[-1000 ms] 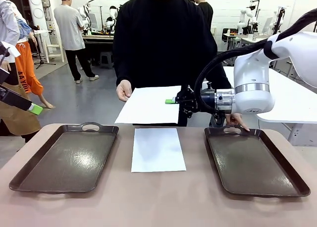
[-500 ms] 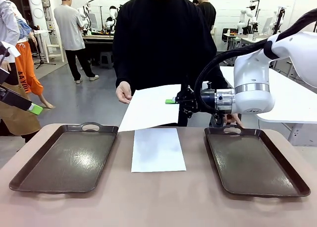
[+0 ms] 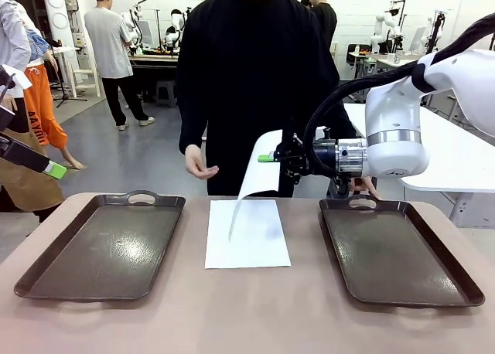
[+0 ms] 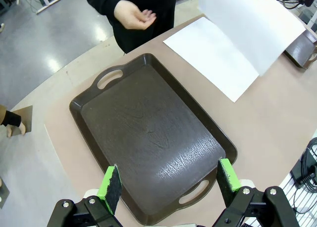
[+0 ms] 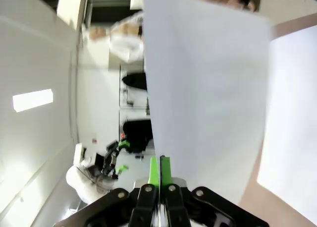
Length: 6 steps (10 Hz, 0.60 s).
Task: Sort the A4 documents.
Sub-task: Place the A4 Paper in the designated Handle tray.
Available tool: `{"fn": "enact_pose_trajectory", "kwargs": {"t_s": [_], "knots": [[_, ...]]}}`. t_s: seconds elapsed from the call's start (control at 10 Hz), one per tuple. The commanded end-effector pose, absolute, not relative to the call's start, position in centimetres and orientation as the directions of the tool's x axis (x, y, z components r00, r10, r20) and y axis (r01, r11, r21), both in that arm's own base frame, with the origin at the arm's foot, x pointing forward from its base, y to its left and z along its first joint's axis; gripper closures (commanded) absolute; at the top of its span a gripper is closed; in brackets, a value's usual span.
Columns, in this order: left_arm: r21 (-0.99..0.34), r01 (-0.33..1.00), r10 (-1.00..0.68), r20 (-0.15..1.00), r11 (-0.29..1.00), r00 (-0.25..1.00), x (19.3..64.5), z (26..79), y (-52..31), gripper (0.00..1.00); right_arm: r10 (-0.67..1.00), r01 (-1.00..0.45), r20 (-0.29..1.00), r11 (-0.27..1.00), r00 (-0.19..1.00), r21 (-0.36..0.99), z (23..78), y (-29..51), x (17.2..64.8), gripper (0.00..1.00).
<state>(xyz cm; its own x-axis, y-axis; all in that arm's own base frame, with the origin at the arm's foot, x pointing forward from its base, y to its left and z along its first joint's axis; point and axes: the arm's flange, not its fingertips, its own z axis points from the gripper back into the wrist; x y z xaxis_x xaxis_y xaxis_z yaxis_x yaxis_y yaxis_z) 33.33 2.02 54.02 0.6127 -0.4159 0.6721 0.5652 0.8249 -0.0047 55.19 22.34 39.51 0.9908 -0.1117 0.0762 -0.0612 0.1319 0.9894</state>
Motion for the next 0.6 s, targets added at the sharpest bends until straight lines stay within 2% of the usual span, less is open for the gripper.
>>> {"fn": "enact_pose_trajectory", "kwargs": {"t_s": [0.0, 0.2, 0.5], "knots": [[-0.003, 0.567, -0.416, 0.674, 0.824, 0.61, 33.4, 54.0, 2.2, 0.0, 0.029, -0.179, 0.177, 0.113, 0.984, 0.977, 42.3, 17.1, 52.0, 0.99], [-0.003, 0.567, -0.416, 0.674, 0.824, 0.61, 33.4, 54.0, 2.2, 0.0, 0.09, -0.182, 0.175, 0.07, 0.98, 0.981, 44.5, 11.6, 50.1, 0.99], [-0.003, 0.567, -0.416, 0.674, 0.824, 0.61, 33.4, 54.0, 2.2, 0.0, 0.111, -0.15, 0.148, 0.009, 0.983, 0.989, 44.8, 4.7, 49.0, 0.99]]}}
